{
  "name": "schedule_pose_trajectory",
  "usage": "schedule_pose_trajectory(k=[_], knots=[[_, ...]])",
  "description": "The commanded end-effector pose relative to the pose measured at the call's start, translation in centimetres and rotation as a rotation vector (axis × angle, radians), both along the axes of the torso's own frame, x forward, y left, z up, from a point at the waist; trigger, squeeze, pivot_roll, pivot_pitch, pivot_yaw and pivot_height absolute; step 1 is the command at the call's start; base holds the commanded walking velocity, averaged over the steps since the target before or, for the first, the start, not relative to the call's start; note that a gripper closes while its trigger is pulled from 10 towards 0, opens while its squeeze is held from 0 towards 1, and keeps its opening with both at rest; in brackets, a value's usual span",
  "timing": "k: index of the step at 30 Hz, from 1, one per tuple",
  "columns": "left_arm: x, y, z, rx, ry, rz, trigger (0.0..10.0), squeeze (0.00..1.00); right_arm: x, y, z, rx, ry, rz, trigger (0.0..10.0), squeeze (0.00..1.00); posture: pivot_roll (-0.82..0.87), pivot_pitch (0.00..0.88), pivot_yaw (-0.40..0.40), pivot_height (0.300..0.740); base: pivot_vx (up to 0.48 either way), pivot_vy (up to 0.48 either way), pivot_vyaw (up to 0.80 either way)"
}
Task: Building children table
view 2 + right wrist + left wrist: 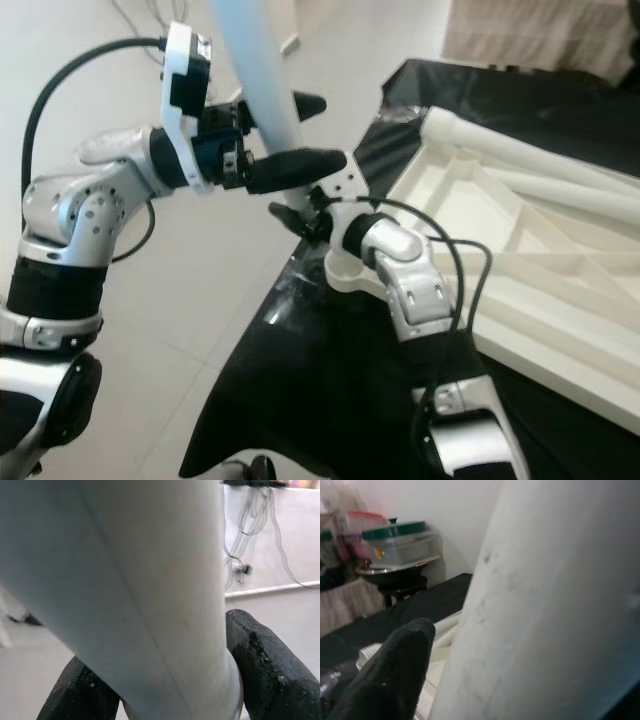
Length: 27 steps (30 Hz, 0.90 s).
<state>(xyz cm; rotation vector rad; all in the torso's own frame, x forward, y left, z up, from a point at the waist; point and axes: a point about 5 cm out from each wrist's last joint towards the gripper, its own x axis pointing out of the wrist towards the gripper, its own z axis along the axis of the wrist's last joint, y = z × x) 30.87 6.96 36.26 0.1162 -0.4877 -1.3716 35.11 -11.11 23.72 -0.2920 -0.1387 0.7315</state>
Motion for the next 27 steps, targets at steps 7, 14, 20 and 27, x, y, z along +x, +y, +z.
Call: schedule_pose_trajectory(k=[7,14,20,27], knots=[[1.0,0.3,1.6,-0.063,-0.114,0.183,0.0,0.0,-0.2,0.3,0.2,-0.036,-0.043,-0.024,0.0,0.0,-0.06,0.159,0.102,0.74,0.0,0.0,0.0],[0.7,0.7,2.5,-0.124,-0.176,0.227,0.0,0.0,-0.1,0.3,0.0,-0.042,-0.048,-0.037,0.0,0.0,-0.06,0.155,0.103,0.74,0.0,0.0,0.0],[0.6,0.8,2.6,-0.126,-0.188,0.22,0.0,0.0,-0.1,0.5,-0.1,-0.012,-0.056,-0.049,10.0,0.43,-0.06,0.15,0.105,0.74,0.0,0.0,0.0],[0.1,0.2,2.6,-0.124,-0.15,0.104,0.0,0.0,-0.6,0.9,1.3,0.07,-0.097,0.068,10.0,1.0,-0.06,0.15,0.105,0.74,0.0,0.0,0.0]])
